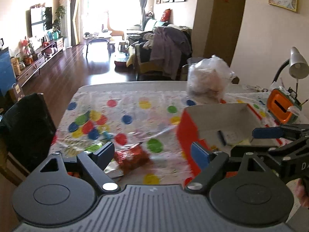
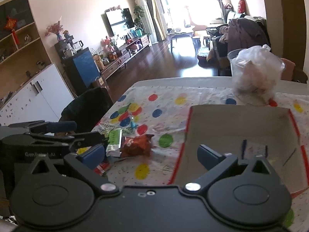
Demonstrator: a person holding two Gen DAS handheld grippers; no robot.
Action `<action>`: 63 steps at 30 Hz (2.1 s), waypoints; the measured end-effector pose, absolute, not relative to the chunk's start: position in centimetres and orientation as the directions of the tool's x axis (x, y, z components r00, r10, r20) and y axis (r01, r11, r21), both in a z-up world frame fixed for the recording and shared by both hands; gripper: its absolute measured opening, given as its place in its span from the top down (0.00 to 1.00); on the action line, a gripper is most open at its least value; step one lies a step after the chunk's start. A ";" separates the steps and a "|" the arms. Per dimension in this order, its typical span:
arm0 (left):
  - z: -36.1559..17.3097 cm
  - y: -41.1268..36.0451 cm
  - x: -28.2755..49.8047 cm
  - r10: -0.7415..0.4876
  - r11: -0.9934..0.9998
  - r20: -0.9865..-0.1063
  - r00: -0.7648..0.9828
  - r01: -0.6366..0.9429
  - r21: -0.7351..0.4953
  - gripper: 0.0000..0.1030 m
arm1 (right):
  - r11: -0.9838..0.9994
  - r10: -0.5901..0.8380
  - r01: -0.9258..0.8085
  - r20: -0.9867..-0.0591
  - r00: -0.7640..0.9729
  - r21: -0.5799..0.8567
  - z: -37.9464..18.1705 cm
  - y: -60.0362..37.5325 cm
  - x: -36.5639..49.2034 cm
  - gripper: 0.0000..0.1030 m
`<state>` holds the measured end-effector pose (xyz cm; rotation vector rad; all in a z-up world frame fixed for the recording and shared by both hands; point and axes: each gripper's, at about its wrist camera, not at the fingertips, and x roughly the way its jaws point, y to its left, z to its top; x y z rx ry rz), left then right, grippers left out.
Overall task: Organize snacks
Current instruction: 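Move both grippers back to the snack pile and approach the black bag, then grasp the black bag with the left gripper while the right grasps the red-brown wrapper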
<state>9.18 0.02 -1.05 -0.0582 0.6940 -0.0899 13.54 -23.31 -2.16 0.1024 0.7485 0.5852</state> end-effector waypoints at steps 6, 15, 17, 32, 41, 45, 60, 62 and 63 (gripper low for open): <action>-2.6 3.9 8.7 -0.056 0.998 -0.658 0.751 0.036 -0.045 0.16 | 0.847 0.508 -0.474 -0.628 0.590 0.241 -2.6 -19.5 13.2 0.00; -5.9 8.2 9.2 -0.016 0.999 -0.693 0.721 -0.014 -0.038 0.16 | 0.889 0.426 -0.407 -0.705 0.567 0.210 -4.9 -15.2 16.2 0.00; -6.8 8.9 9.6 -0.010 0.999 -0.705 0.710 -0.029 -0.043 0.16 | 0.892 0.414 -0.408 -0.720 0.557 0.197 -5.5 -14.3 17.0 0.00; -12.4 8.6 13.1 0.065 0.995 -0.766 0.640 -0.095 0.006 0.16 | 0.872 0.353 -0.476 -0.819 0.452 0.114 -11.2 -8.8 23.5 0.04; -14.6 8.7 15.2 0.098 0.988 -0.810 0.578 -0.156 0.008 0.28 | 0.861 0.356 -0.485 -0.863 0.359 0.153 -14.7 -6.6 26.0 0.12; -15.1 8.7 15.5 0.105 0.986 -0.820 0.563 -0.164 0.014 0.34 | 0.851 0.358 -0.500 -0.872 0.334 0.158 -15.5 -6.1 26.1 0.12; -15.0 9.2 16.3 0.062 0.985 -0.830 0.554 -0.169 -0.040 0.61 | 0.850 0.373 -0.487 -0.884 0.282 0.203 -16.8 -5.4 26.0 0.24; -15.0 9.3 16.3 0.056 0.983 -0.832 0.552 -0.175 -0.050 0.63 | 0.851 0.380 -0.480 -0.881 0.283 0.214 -16.6 -5.7 25.9 0.29; -15.0 9.4 16.3 0.055 0.983 -0.832 0.551 -0.178 -0.053 0.64 | 0.853 0.383 -0.475 -0.879 0.286 0.217 -16.5 -5.8 25.8 0.31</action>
